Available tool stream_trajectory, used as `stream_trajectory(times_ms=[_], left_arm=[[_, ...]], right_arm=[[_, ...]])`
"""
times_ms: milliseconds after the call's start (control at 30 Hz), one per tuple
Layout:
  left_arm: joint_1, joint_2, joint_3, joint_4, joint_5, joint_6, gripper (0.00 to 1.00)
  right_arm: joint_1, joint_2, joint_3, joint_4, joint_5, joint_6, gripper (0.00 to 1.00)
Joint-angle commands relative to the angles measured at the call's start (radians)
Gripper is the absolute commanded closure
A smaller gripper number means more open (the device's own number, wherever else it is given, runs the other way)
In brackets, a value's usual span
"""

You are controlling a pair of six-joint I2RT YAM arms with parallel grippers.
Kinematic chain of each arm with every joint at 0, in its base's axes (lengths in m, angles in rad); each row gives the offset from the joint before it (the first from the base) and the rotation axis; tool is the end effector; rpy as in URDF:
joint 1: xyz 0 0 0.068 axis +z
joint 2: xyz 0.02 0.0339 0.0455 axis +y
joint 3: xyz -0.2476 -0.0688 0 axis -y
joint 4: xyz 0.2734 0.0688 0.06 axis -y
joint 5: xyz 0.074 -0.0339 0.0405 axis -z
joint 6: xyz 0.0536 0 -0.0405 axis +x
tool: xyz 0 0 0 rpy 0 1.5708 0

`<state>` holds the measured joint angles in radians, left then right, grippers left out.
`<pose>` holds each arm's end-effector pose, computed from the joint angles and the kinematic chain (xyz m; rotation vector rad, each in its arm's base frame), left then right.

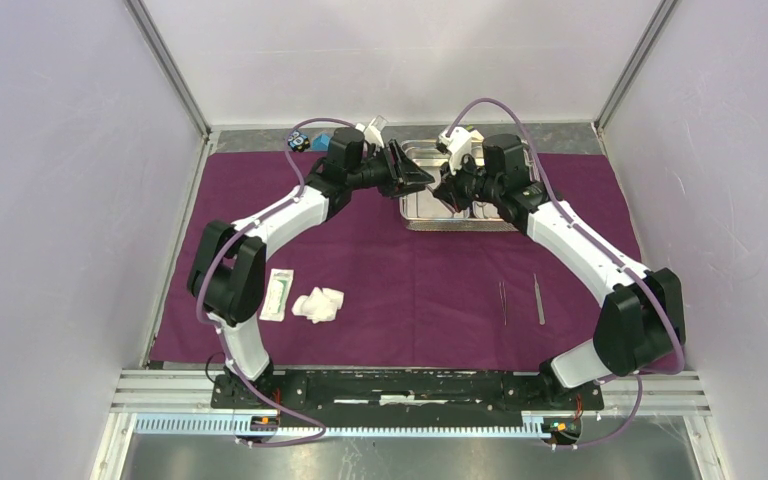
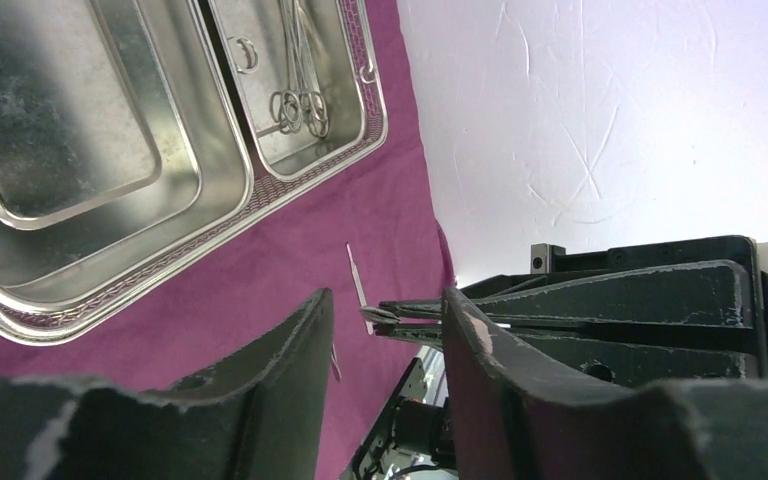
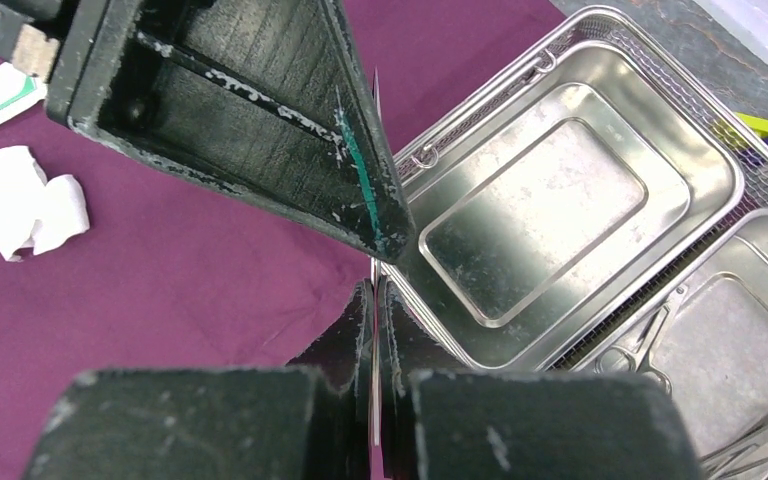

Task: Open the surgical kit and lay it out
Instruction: Place the medical item in the surgical kit.

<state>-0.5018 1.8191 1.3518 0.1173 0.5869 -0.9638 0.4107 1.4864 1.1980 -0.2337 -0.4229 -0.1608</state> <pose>0.3920 -0.2489 0.2432 -0.0495 2.1831 -1.4796 0.3440 0.1738 0.2787 -0.8343 1.9233 0.5931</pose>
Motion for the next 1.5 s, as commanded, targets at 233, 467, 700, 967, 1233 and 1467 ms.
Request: stream_trajectory(times_ms=[233,467,700,967,1233,1467], left_arm=[[-0.005,0.001,0.0,0.058,0.019,-0.032,0.61],[-0.009,0.016,0.012,0.055,0.031,-0.031,0.72],[-0.011,0.023,0.02,0.051,0.033,-0.022,0.83],[-0.011,0.014,0.029,0.048,0.073,0.06,0.98],[-0.011,-0.022,0.041,0.008,0.174,0.225,0.98],[-0.011,-0.036,0.018,0.004,0.2,0.291,0.98]], right_arm=[[0.024,-0.024,-0.014,0.023,0.063,-0.009,1.0],[0.035,-0.026,-0.011,0.017,0.081,-0.015,1.0],[0.043,-0.024,-0.008,0.014,0.072,-0.016,1.0],[0.044,-0.041,0.006,-0.021,0.017,-0.035,0.76],[0.044,-0.068,0.079,-0.164,-0.002,-0.08,0.43],[0.045,-0.093,0.031,-0.171,-0.016,-0.051,0.43]])
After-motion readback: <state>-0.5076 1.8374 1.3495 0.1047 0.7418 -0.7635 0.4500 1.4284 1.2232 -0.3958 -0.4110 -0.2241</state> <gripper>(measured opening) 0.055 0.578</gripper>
